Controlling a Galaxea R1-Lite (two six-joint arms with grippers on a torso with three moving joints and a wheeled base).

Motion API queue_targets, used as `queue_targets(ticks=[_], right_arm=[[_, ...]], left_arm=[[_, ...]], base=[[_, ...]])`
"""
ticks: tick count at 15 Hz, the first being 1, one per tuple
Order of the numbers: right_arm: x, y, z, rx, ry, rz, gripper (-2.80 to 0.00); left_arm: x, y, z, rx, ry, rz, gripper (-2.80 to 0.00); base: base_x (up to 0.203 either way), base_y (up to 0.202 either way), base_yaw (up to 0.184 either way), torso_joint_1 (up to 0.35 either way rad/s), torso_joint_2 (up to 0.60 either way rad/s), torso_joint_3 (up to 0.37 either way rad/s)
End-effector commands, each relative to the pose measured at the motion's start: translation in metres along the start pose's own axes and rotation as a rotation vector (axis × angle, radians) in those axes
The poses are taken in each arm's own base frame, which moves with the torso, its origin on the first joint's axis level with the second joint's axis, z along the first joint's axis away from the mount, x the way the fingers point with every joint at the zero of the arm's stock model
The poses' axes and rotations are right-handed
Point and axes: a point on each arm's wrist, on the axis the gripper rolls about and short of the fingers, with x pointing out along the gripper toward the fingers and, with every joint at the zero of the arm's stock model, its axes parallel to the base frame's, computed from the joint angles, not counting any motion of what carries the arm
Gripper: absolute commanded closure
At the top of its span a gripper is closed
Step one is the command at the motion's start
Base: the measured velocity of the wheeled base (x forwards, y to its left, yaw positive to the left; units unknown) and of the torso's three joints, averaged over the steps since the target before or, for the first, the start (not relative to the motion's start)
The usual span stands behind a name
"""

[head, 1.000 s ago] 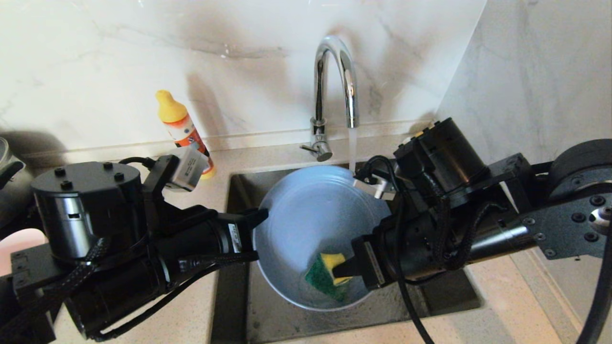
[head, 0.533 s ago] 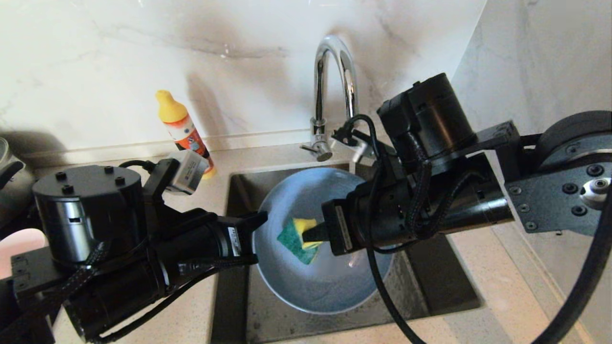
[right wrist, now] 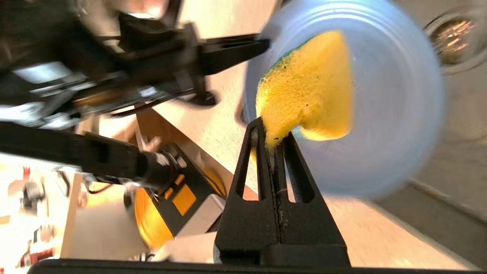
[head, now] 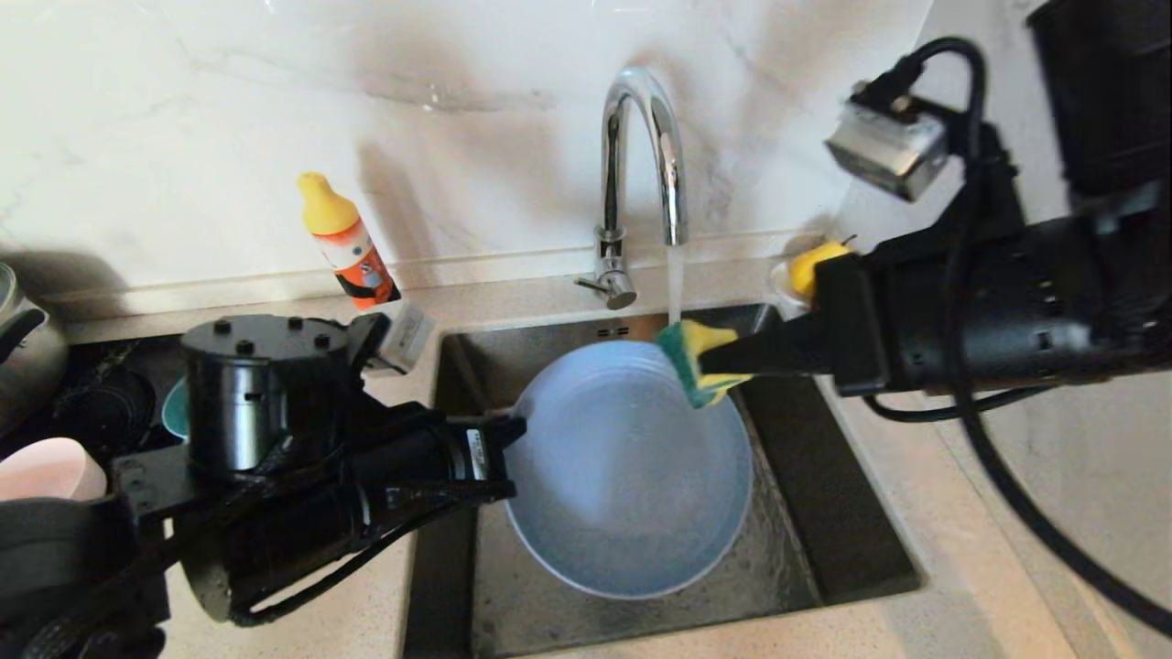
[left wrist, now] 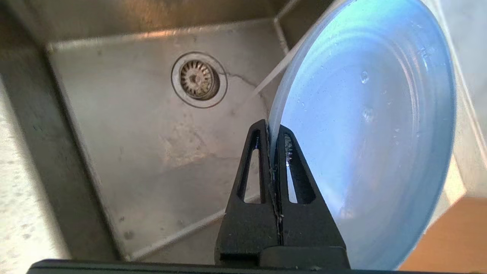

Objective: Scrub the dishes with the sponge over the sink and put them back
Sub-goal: Wipe the plate, then rinse the plate

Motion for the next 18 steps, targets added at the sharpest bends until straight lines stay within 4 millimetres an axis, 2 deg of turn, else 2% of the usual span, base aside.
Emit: queue_targets(ticks=[1, 3, 7, 11, 18], right_arm=[[-0.071, 0.006, -0.001, -0.001, -0.124, -0.001, 0.00], [-0.103, -0.007, -0.008, 0.031, -0.186, -0.091, 0.00], [-0.130, -0.032, -0.030, 0.105, -0.237, -0.247, 0.00], [-0.130, -0.040, -0.052, 0.135, -0.202, -0.270, 0.00], [-0.129, -0.045, -0.068, 0.153, -0.171, -0.288, 0.00]], left_arm=[[0.025, 0.003, 0.009, -0.062, 0.052, 0.052, 0.00], [0.046, 0.002, 0.020, -0.120, 0.113, 0.092, 0.00], [0.103, 0.001, 0.018, -0.199, 0.202, 0.142, 0.00], [0.135, 0.001, 0.013, -0.216, 0.220, 0.151, 0.00], [0.176, -0.004, 0.013, -0.229, 0.201, 0.103, 0.00]], base=[[0.000, 0.000, 0.000, 0.000, 0.00, 0.000], [0.000, 0.000, 0.000, 0.000, 0.00, 0.000], [0.000, 0.000, 0.000, 0.000, 0.00, 0.000], [0.000, 0.000, 0.000, 0.000, 0.00, 0.000], [0.000, 0.000, 0.000, 0.000, 0.00, 0.000]])
